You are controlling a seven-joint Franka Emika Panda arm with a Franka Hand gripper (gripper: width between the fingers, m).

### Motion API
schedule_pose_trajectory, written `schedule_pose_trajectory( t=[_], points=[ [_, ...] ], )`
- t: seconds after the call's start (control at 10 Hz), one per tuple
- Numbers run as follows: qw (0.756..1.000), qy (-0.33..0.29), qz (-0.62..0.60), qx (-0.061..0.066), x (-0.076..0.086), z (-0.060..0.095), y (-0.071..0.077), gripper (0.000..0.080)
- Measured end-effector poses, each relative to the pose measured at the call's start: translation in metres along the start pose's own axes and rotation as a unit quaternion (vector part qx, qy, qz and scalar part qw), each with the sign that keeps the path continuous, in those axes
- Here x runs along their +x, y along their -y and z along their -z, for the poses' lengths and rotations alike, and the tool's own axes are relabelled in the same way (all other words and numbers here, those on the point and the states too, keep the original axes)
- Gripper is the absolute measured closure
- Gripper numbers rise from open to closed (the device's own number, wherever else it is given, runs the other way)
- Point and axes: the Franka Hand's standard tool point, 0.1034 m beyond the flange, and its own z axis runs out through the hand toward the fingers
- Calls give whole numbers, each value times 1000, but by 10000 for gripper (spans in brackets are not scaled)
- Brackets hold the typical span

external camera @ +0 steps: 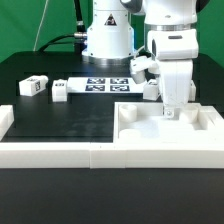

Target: Assemble one leg

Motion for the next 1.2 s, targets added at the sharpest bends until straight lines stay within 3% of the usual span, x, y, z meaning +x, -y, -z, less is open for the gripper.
schedule_pose_trajectory(
  t=[0.1,0.2,0.3,0.4,0.7,1.0,1.1,1.2],
  points=[
    [1000,0,0,0,0,0,0,350],
    [1000,0,0,0,0,0,0,225],
    [1000,0,0,0,0,0,0,225],
    [1000,0,0,0,-1,0,0,164],
    [1000,1,-12,0,0,2,1,151],
    [996,14,-89,0,11,37,26,151],
    [992,32,-123,22,16,46,41,151],
    [988,34,-152,19,28,53,47,151]
  ],
)
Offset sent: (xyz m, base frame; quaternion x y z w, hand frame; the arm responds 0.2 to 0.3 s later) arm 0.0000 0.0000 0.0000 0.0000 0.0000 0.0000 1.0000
